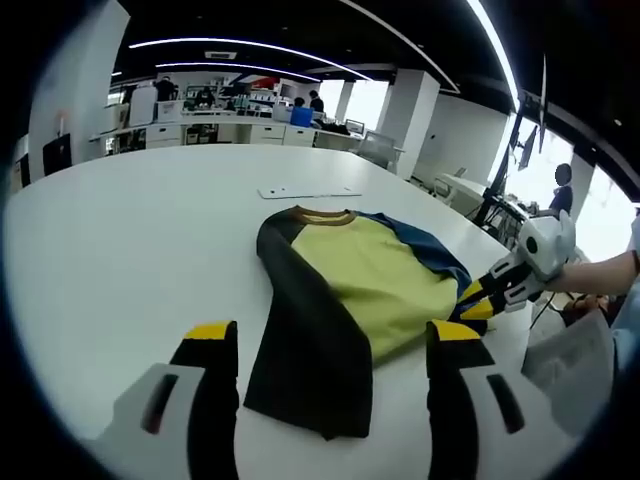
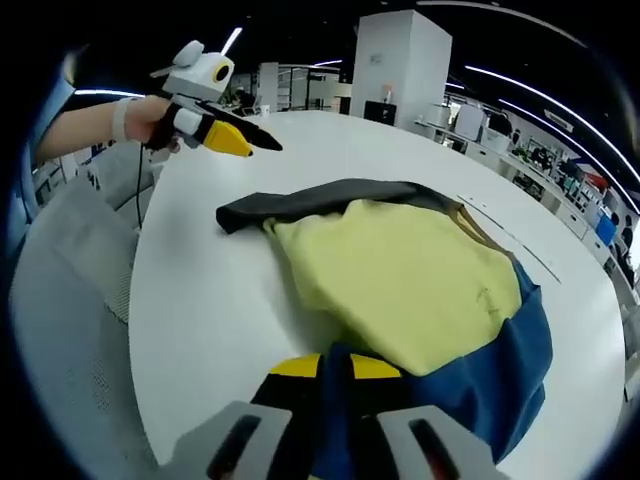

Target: Fold the garment on the visible template until the final outline fits inside the template.

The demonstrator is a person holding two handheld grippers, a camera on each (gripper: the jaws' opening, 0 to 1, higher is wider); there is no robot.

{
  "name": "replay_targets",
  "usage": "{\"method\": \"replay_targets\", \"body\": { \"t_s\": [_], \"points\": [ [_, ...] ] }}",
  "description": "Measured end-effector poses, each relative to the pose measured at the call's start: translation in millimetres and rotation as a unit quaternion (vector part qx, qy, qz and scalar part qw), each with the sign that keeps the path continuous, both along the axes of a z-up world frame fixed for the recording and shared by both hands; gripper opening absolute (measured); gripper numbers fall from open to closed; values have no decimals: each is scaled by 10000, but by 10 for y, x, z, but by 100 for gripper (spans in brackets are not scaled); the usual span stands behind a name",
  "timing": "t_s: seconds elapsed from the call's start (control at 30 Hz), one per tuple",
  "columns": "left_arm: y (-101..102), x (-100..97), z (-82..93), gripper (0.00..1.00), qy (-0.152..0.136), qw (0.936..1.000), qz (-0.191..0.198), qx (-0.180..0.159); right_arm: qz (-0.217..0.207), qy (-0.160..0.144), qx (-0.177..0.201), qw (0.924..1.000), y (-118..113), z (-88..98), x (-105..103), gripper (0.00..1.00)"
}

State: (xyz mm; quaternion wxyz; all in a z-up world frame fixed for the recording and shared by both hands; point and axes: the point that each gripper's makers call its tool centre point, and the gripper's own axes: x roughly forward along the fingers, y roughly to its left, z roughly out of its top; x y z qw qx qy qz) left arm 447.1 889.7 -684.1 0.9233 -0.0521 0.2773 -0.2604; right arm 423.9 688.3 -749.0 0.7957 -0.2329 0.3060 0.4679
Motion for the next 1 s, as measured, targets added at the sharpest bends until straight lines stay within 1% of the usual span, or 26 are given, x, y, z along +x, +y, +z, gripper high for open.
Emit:
{"method": "replay_targets", "body": {
  "t_s": [0.03,0.1,0.23,0.3,0.37,0.4,0.43,0.53,0.57,0.63,0.73,0.8,1.0],
  "points": [
    [-1,-2,-2,74,1,10000,-1,0,-13,-40,-12,10000,-15,3,13,0],
    [-2,-3,-7,74,8,10000,-2,3,-57,-3,26,10000,-40,11,23,0],
    [-18,-8,-7,73,15,10000,3,-24,-194,13,212,9996,-96,109,19,0],
    [-28,-11,2,73,8,10000,-4,-30,-349,29,463,9983,-142,230,22,0],
    [-41,-8,11,73,3,10000,-12,-50,-592,36,757,9954,-238,373,49,0],
    [-50,-4,16,73,-1,10000,-20,-56,-764,71,939,9926,-311,460,68,0],
    [-56,1,21,73,-5,10000,-24,-61,-882,42,1026,9908,-378,517,98,0],
    [-94,11,44,73,-14,10000,-61,-52,-1238,-186,1108,9859,-675,679,230,0],
    [-103,16,55,73,-22,10000,-69,-57,-1440,-231,1122,9829,-824,720,291,0],
    [-122,31,81,73,-46,9999,-86,-62,-1676,-249,1218,9780,-1025,780,360,0],
    [-133,46,97,73,-64,9999,-72,-79,-1872,-295,1180,9748,-1284,800,440,0],
    [-145,50,101,73,-64,9999,-71,-85,-2055,-357,1166,9710,-1447,820,491,0],
    [-162,57,95,73,-28,10000,-79,-30,-2430,-511,1049,9630,-1842,862,637,0]
  ]
}}
